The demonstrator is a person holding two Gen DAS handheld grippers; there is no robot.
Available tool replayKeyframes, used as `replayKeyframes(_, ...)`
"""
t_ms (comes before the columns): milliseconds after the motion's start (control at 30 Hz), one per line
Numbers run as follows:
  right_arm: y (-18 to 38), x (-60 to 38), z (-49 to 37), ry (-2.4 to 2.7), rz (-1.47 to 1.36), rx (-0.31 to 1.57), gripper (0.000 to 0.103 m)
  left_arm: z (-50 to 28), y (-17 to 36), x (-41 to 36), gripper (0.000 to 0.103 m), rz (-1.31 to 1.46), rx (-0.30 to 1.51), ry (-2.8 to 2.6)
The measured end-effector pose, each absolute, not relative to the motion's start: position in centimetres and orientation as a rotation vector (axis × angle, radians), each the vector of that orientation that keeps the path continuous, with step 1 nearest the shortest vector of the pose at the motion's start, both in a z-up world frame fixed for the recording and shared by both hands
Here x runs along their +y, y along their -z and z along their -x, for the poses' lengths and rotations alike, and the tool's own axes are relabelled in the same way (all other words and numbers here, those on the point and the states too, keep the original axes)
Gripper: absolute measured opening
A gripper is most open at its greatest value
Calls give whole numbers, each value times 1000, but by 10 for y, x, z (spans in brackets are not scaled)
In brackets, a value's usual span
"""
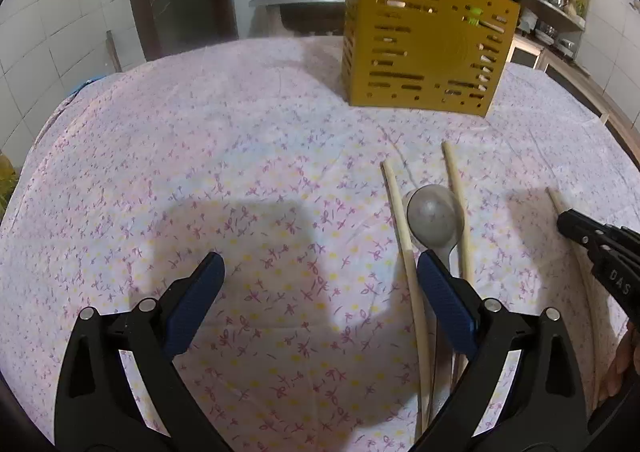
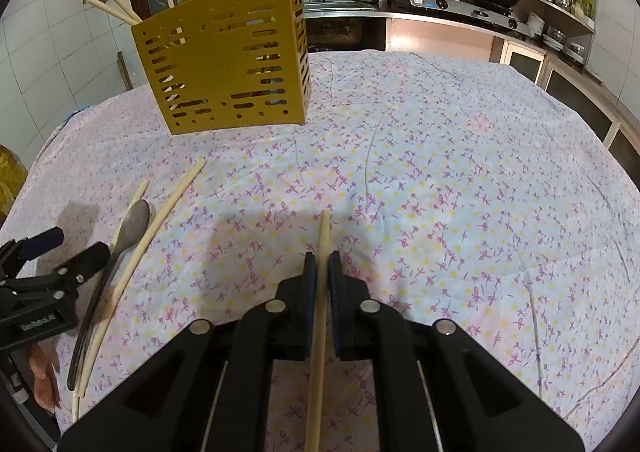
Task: Organize utensils
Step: 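Close the left tool on a chopstick beside the spoon while the right holds its chopstick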
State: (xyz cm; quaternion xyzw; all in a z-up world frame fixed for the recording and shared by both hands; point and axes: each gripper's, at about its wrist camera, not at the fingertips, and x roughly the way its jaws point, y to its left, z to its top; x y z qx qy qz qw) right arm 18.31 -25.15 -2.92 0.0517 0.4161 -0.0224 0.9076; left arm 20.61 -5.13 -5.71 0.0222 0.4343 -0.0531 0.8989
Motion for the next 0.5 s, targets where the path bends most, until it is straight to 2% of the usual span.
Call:
replayKeyframes(333,30,-250,-185,54,-96,860,7,-213,62,-60,93,-68,936,115)
replayKeyframes(400,30,-249,-185,57,-91,861,7,-215,61,-62,90,-64,935,114)
replayKeyframes(500,29,-247,-186,62,-86,862,7,-218,58,-67,74,-65,931,124)
